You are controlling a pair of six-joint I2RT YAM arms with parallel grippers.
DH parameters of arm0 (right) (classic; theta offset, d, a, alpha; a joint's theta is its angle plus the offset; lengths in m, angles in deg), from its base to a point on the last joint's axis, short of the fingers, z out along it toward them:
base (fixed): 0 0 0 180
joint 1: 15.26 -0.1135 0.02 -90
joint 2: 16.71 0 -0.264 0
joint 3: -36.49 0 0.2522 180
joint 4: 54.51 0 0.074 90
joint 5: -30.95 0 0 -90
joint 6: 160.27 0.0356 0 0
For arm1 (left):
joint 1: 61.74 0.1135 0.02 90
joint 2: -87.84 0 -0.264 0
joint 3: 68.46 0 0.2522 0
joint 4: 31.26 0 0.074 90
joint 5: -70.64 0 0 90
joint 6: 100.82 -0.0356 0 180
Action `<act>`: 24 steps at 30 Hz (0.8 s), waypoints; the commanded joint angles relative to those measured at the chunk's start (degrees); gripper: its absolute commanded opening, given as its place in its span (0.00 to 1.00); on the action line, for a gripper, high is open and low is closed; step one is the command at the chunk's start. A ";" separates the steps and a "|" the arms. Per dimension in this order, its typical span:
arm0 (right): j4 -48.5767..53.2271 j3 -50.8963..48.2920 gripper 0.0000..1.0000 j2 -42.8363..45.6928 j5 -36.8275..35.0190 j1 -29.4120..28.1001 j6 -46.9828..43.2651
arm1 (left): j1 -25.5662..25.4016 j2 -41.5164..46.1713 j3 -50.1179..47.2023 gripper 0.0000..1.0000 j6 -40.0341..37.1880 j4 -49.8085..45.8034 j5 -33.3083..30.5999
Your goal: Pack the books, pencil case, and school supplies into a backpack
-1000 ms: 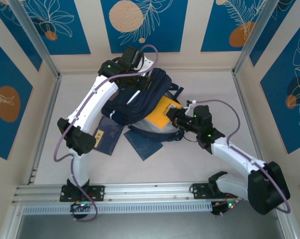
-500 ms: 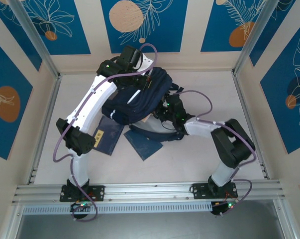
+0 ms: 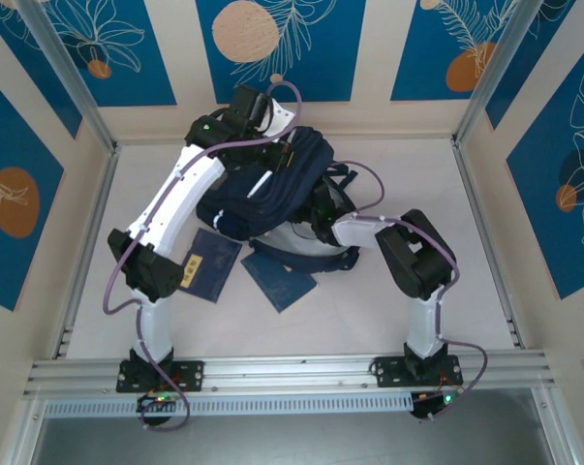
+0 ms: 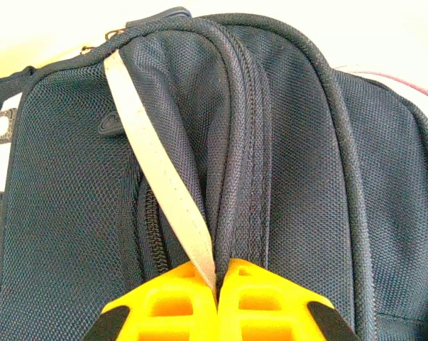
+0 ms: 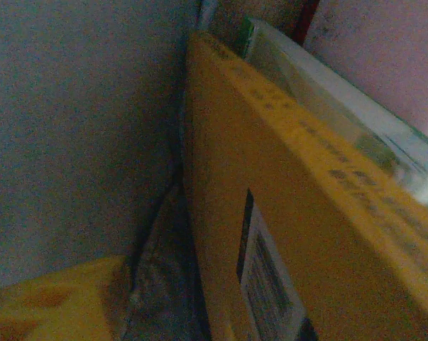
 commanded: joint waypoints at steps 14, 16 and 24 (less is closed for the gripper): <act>29.98 -17.37 0.74 35.18 -14.63 4.18 -15.87 | 4.19 0.17 -1.55 0.39 5.94 12.71 3.32; 33.24 -20.48 0.72 41.14 -17.16 5.62 -16.13 | 4.28 0.72 -2.39 0.51 8.04 13.38 4.03; 44.17 -27.33 0.64 59.72 -20.25 7.70 -19.08 | 4.32 10.09 -13.22 0.69 19.72 16.43 5.57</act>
